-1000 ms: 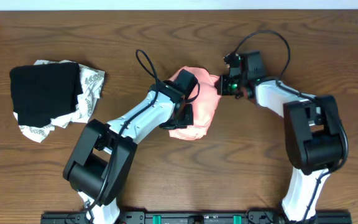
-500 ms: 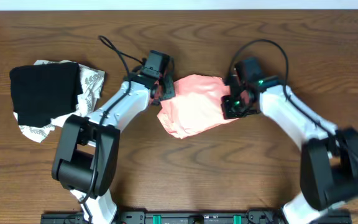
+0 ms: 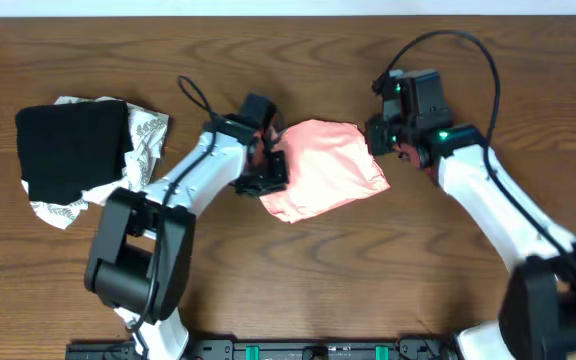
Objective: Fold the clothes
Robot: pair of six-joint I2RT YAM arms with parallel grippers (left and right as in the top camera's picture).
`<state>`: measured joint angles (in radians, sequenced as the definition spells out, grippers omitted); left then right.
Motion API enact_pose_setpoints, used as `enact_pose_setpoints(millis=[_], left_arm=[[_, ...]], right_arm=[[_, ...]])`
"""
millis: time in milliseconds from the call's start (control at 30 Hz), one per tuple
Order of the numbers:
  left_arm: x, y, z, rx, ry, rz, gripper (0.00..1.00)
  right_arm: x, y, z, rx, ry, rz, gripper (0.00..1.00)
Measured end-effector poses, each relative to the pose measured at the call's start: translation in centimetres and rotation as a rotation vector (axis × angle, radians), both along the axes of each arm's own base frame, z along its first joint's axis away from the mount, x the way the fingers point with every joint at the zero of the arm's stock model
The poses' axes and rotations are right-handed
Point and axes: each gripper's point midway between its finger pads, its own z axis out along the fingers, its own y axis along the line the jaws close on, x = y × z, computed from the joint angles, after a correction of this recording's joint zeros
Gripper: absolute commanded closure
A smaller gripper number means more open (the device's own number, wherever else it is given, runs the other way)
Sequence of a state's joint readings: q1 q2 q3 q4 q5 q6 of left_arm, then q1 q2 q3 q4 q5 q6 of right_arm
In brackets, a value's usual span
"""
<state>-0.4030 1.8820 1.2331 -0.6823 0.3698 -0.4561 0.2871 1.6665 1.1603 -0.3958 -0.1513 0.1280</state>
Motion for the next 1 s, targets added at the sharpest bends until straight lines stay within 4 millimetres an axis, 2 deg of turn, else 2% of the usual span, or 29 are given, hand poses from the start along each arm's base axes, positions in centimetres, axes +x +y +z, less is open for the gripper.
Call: enact_pose_setpoints(millis=[100, 167, 267, 333, 467, 633, 700, 833, 900, 1000], left_arm=[[-0.3, -2.0, -0.1, -0.026, -0.034, -0.051, 0.74], [-0.8, -3.0, -0.4, -0.031, -0.051, -0.081, 0.73], [-1.3, -3.6, -1.0, -0.002, -0.071, -0.11, 0.74], [-0.9, -3.6, -1.1, 0.019, -0.099, -0.111, 0.74], [1.6, -2.8, -1.0, 0.074, -0.207, -0.09, 0.73], [5.9, -1.4, -0.5, 0.098, -0.364, -0.069, 0.7], [7.5, -0.3, -0.1, 0.105, -0.409, -0.042, 0.67], [9.4, 2.8, 0.2, 0.129, -0.436, 0.01, 0.66], [9.7, 4.0, 0.4, 0.139, -0.421, 0.019, 0.66], [9.6, 4.8, 1.2, 0.145, -0.376, 0.016, 0.66]], right_arm=[[1.1, 0.7, -3.1, 0.026, 0.036, 0.019, 0.92], [1.0, 1.3, -5.5, 0.04, 0.086, 0.036, 0.94], [0.1, 2.0, -8.5, 0.067, 0.178, 0.063, 0.97], [-1.2, 2.3, -9.6, 0.086, 0.242, 0.081, 0.97], [-4.6, 2.5, -10.5, 0.102, 0.397, 0.099, 0.98], [-11.5, 2.5, -11.4, 0.069, 0.675, 0.129, 0.98], [-13.1, 3.0, -11.3, 0.053, 0.723, 0.156, 0.98], [-14.6, 5.0, -11.3, 0.035, 0.73, 0.232, 0.98], [-14.7, 6.1, -11.3, 0.03, 0.708, 0.268, 0.98], [-14.4, 7.0, -11.1, 0.018, 0.665, 0.285, 0.99]])
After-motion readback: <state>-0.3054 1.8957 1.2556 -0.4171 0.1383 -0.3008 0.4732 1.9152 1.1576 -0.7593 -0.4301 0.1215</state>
